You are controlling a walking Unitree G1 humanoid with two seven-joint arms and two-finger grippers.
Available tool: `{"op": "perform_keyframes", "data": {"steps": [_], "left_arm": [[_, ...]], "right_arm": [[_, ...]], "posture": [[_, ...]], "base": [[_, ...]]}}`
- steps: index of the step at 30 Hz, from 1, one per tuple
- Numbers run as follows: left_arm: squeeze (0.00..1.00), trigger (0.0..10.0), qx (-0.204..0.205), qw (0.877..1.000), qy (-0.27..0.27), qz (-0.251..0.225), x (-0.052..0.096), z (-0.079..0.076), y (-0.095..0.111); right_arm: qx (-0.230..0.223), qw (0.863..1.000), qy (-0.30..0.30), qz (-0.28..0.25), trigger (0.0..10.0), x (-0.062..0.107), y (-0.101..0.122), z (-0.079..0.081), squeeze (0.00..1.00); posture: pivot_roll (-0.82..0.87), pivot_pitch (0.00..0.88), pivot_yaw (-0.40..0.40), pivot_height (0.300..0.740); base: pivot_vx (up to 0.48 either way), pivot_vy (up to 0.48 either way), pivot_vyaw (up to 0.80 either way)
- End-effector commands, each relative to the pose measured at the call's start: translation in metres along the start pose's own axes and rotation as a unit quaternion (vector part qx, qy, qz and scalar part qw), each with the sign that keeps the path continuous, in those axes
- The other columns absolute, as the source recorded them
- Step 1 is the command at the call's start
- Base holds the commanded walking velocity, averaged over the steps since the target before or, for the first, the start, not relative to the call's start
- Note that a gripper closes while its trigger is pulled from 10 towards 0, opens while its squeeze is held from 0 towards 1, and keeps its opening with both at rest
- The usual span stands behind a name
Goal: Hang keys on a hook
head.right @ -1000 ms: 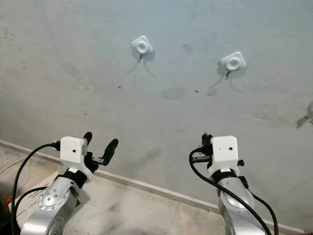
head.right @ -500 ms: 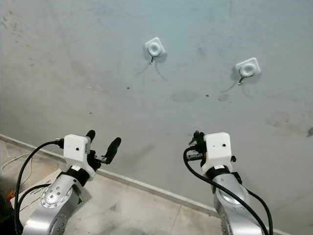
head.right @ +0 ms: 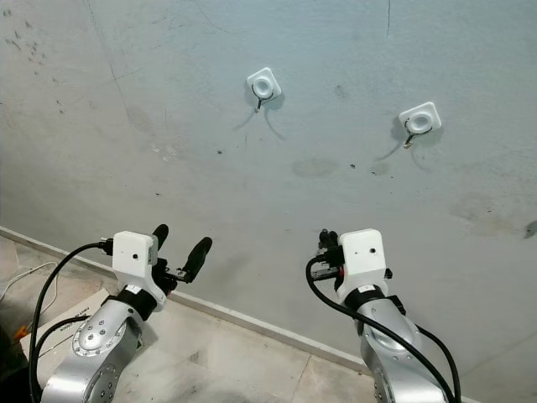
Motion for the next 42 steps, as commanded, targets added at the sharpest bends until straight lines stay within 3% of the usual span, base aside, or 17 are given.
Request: {"op": "perform_keyframes", "data": {"steps": [1, 13, 21, 29, 42], "left_arm": [[0.0, 10.0, 0.001, 1.0, 0.0, 0.009, 0.001, 0.001, -0.004], [0.0, 10.0, -0.012, 1.0, 0.009, 0.004, 0.009, 0.006, 0.001], [0.0, 10.0, -0.03, 0.998, 0.047, 0.023, 0.045, 0.024, -0.007], [0.0, 10.0, -0.046, 0.996, 0.059, 0.047, 0.062, 0.03, -0.018], [0.0, 10.0, -0.049, 0.997, 0.038, 0.036, 0.054, 0.026, -0.014]], "right_arm": [[0.002, 1.0, 0.005, -0.006, 10.0, 0.0, 0.006, 0.002, 0.0], [0.007, 1.0, -0.008, -0.021, 10.0, 0.009, 0.012, -0.004, 0.0], [0.029, 0.998, -0.036, -0.03, 10.0, 0.03, 0.015, -0.019, 0.0], [0.038, 0.998, -0.049, -0.009, 10.0, 0.044, 0.003, -0.031, 0.0], [0.032, 0.999, -0.023, -0.003, 10.0, 0.038, -0.001, -0.024, 0.0]], "posture": [[-0.08, 0.074, -0.004, 0.74], [-0.07, 0.069, -0.004, 0.74], [-0.05, 0.07, 0.003, 0.74], [-0.04, 0.063, 0.01, 0.74], [-0.03, 0.041, 0.013, 0.74]], "base": [[0.0, 0.0, 0.0], [0.0, -0.063, 0.0], [0.0, 0.0, 0.0], [0.0, 0.0, 0.0], [0.0, -0.162, -0.42]]}}
Point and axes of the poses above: a point about 5 cm out from each wrist's last joint towards the gripper, its own x axis pointing back from the gripper into the wrist, its own y axis along the axis of the wrist's last joint, z = x × y, the point moved 5 cm from there along -x, pointing out of the wrist towards the gripper, and after that the axes turned 10 degrees about -x, right-handed, at the moved point
